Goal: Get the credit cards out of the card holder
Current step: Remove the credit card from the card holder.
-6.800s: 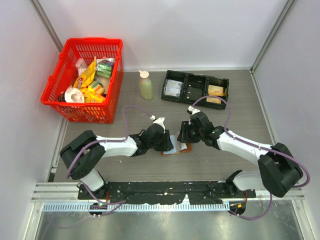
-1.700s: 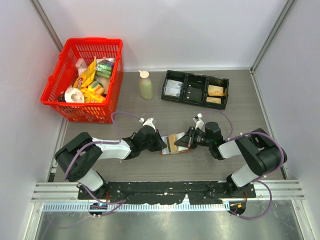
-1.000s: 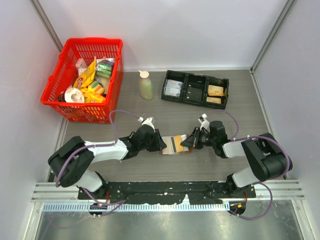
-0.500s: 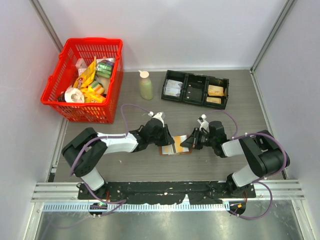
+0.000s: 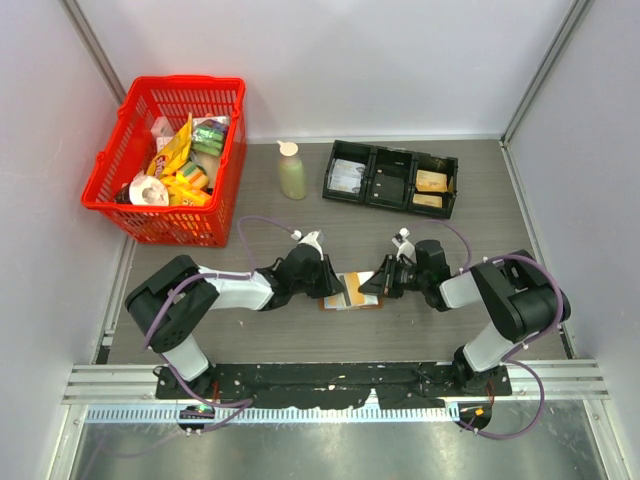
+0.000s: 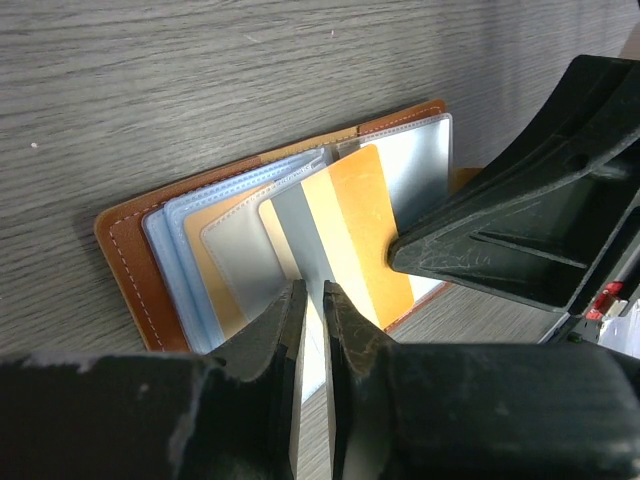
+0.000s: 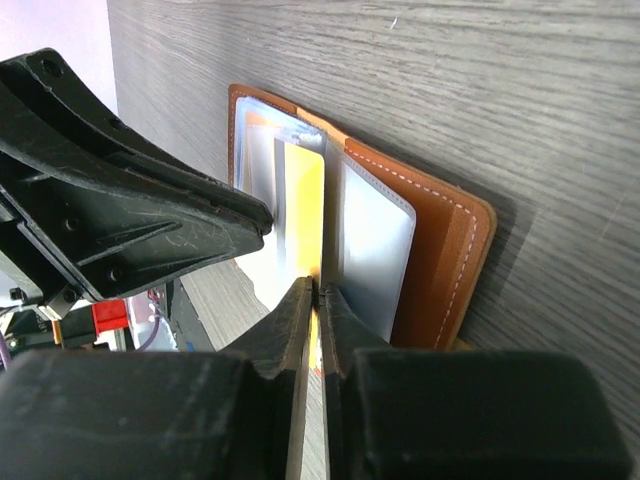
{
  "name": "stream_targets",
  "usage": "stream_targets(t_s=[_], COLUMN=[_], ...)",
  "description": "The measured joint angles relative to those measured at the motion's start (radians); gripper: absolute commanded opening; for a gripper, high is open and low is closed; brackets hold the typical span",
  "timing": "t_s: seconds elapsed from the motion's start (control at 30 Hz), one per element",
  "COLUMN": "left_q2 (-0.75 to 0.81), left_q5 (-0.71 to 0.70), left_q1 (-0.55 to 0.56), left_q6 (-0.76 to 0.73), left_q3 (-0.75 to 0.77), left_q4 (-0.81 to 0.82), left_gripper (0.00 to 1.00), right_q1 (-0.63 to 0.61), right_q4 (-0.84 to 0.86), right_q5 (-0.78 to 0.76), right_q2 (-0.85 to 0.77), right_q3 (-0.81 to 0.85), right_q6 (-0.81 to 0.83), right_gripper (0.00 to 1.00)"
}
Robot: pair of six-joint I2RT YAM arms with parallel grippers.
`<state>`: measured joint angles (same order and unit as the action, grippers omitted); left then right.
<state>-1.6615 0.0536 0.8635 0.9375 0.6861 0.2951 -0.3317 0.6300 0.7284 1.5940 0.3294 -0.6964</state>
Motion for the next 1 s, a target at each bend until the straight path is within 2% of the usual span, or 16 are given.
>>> stream_targets(t_s=[0.13, 0.23, 0.43, 0.6, 0.7, 0.83, 1.0], left_q2=[0.000, 0.000, 0.004, 0.021, 0.039, 0.085, 0.208], left_q5=[0.000, 0.000, -0.004, -0.008, -0.008, -0.011, -0.016], left_q1=[-0.001, -0.001, -0.001, 0.000, 0.000, 0.000, -0.028], left_q6=[0.008, 0.010, 0.021, 0.025, 0.026, 0.027, 0.022], left_q3=[-0.014, -0.017, -0.023, -0.036, -0.041, -0.041, -0.021], left_q4=[0.027, 0.032, 0.035, 0.032, 0.017, -0.037, -0.147], left_gripper=[0.16, 0.16, 0.16, 0.19, 0.29, 0.52, 0.89], right_q1=[0.002, 0.006, 0.008, 0.022, 0.033, 0.034, 0.011], right_q4=[0.005, 0.007, -0.010, -0.143, -0.273, -0.446, -0.647], right_q5=[0.018, 0.026, 0.027, -0.014, -0.063, -0.136, -0.246], right_q2=[0.032, 0.045, 0.026, -0.114, -0.221, -0.361, -0.517], right_q3=[0.016, 0.021, 0.021, 0.027, 0.053, 0.104, 0.179], right_q6=[-0.008, -0.016, -0.013, 0.038, 0.090, 0.158, 0.242], right_gripper=[0.12, 0.01, 0.01, 0.01, 0.01, 0.01, 0.01])
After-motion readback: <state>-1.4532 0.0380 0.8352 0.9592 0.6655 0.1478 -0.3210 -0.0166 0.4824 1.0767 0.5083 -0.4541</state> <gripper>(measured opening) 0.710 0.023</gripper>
